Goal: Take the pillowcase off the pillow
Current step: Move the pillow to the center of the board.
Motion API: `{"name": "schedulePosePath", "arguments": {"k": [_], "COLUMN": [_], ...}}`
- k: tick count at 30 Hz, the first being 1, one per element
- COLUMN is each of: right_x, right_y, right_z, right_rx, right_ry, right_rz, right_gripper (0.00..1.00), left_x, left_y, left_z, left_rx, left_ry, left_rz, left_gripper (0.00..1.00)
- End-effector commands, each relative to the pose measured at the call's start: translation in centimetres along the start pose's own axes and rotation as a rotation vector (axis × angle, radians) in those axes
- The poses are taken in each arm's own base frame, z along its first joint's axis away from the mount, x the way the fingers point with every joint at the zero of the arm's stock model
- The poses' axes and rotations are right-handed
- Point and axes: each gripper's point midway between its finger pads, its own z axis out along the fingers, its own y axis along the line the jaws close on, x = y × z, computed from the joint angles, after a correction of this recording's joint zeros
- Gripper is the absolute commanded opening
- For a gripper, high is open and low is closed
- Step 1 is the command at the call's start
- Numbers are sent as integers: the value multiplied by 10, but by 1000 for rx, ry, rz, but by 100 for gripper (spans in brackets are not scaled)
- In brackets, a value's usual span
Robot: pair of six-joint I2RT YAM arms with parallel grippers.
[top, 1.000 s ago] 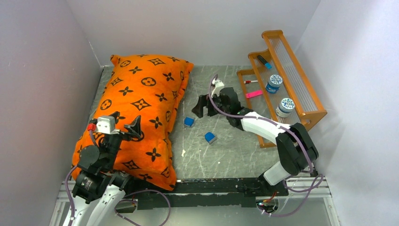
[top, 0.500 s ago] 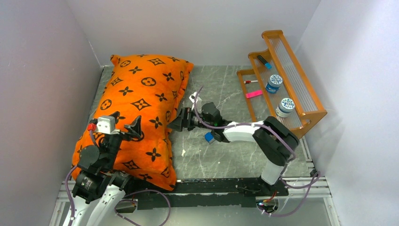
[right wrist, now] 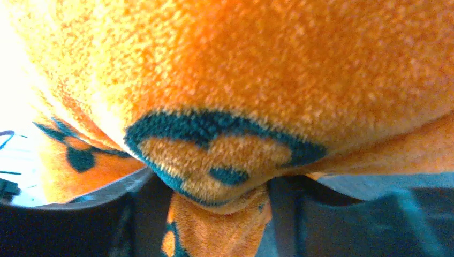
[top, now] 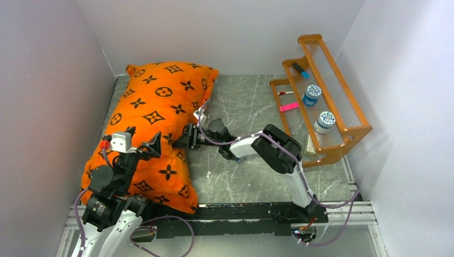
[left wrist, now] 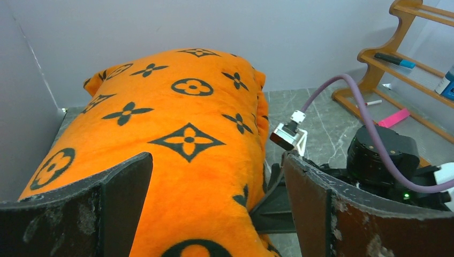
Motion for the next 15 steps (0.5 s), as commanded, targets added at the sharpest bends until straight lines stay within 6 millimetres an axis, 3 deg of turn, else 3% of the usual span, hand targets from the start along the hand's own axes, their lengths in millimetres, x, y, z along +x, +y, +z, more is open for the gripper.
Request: {"name": "schedulePosePath", "arguments": {"k": [1, 4, 6, 10, 15], "right_x": [-7, -2, 0, -12, -41], "right_y": [18, 9, 2, -18, -52], "right_z": [19, 22, 18, -8, -63], "right_rx": [-93, -86, -67, -23, 102], "right_ry": [-16, 7, 15, -6, -62], "right_rz": [-45, -44, -42, -38, -51], "right_gripper": [50, 16, 0, 0, 0], "left_x": [-8, -8, -7, -8, -7], "left_y": [-5, -5, -5, -4, -5], "left_z": [2, 1, 2, 1, 2], "left_rx": [27, 28, 30, 26, 26], "left_ry": [-40, -40, -37, -39, -35], "left_rz": [4, 5, 6, 5, 7], "left_gripper": [97, 97, 97, 97, 97]}}
